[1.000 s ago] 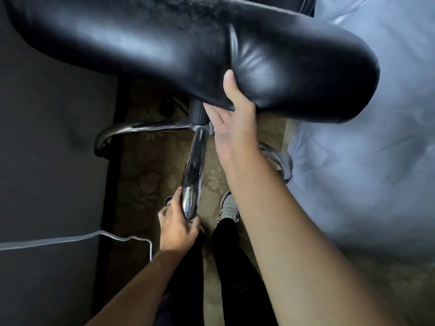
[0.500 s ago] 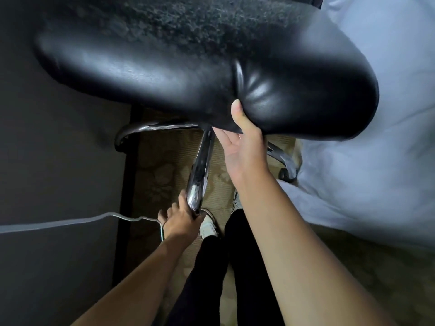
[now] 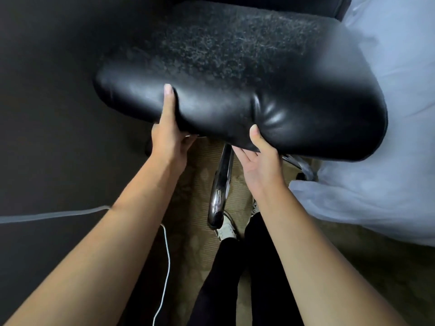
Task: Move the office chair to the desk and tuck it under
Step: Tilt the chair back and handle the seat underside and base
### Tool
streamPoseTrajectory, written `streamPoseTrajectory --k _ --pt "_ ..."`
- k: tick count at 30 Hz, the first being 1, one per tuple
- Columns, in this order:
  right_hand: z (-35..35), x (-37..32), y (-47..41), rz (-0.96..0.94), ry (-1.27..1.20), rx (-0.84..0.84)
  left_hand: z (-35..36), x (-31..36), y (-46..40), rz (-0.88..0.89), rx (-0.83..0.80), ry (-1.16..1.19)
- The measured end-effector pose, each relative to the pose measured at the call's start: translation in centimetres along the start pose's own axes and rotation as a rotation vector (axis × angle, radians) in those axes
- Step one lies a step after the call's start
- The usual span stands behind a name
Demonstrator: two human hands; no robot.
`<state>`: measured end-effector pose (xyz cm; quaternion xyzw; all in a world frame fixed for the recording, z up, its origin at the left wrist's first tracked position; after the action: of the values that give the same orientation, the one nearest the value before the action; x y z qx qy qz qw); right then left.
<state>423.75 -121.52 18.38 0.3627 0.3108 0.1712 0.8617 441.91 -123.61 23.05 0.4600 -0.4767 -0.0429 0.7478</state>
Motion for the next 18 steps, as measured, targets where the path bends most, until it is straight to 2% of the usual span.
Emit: streamPoseTrajectory --k 3,10,14,18 --pt "-1.4 1.1 1.0 0.04 0.076 -0.016 -1.3 -1.4 0.5 0.004 0.046 0.039" --pt "-4.2 3.6 4.3 0.153 0.137 -0.019 -4.0 -3.7 0.8 -0.01 -0.004 0.055" --pt "-7.1 3.4 7.0 0.198 0.049 0.008 -4.5 -4.8 2.0 -0.014 -0.027 0.074" --pt "-10.0 -0.4 8.0 0.109 -0.061 0.127 -5.2 -6.7 2.7 -0.004 -0.029 0.085"
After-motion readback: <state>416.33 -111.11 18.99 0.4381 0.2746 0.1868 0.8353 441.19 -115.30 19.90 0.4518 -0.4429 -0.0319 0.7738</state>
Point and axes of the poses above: each hand's wrist, its own y-axis away from the middle knuckle, its own z-axis out of the palm, x = y × z, the point moved 7 cm from there along -y, towards the middle knuckle
